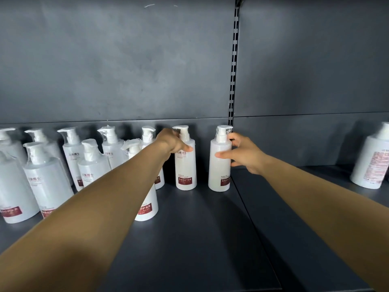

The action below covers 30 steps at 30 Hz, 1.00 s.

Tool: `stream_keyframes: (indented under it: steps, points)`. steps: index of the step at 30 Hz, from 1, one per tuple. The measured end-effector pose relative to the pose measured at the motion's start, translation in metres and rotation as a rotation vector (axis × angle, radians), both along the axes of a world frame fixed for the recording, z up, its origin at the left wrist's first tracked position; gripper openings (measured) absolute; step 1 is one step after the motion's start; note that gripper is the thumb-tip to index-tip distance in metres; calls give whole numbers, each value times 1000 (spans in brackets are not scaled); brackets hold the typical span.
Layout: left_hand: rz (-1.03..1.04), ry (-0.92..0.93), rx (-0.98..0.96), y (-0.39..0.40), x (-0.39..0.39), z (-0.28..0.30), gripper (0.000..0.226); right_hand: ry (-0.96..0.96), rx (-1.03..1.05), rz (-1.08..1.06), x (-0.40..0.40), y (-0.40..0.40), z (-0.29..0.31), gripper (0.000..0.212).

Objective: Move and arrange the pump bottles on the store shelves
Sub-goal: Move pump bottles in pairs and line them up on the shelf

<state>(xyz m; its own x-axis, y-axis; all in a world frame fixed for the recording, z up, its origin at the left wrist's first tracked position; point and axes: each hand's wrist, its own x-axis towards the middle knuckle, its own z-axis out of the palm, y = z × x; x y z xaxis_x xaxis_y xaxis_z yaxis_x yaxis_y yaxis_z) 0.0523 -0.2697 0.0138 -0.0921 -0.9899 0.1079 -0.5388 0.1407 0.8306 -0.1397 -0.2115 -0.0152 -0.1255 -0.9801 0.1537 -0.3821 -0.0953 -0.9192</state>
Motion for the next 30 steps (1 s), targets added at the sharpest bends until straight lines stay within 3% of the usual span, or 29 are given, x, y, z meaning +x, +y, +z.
stream_keyframes:
  steps: [16,22,30]
  points:
    - [-15,26,-1,5,3,-1,56,67,-66,-80,6,-8,-6,50]
    - [-16,19,4,6,2,1,53,46,47,55,-10,-3,1,54]
    - [11,-18,-22,9,1,1,53,33,-5,16,-6,-5,-5,48]
